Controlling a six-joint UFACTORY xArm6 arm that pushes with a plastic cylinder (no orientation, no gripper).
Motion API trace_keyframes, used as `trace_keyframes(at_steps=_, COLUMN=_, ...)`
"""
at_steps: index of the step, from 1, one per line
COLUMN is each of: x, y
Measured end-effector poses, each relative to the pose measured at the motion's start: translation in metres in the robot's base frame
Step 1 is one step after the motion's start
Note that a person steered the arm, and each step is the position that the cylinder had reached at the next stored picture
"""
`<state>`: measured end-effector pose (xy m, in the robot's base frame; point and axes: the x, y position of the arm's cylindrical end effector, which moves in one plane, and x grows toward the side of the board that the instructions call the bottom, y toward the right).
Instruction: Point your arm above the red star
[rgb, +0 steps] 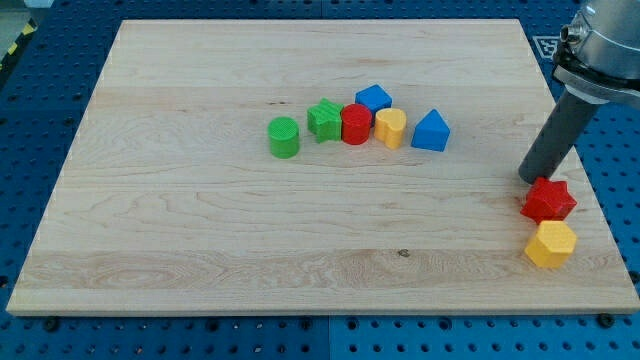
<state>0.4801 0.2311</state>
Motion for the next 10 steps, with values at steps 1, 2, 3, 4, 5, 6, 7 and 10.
trace_keyframes(at_steps=1, x=0.0, y=-0.004)
trace_keyframes(at_steps=2, x=0.0, y=-0.007)
trace_keyframes(at_steps=3, x=0.001, y=-0.018)
trace_keyframes(at_steps=4, x=-0.004, y=-0.027)
trace_keyframes(at_steps=5, x=-0.036, y=-0.027)
trace_keyframes(at_steps=6, x=-0.057, y=-0.018)
trace_keyframes(at_steps=7, x=-0.068, y=-0.005)
trace_keyframes(at_steps=10, x=-0.075, y=0.013)
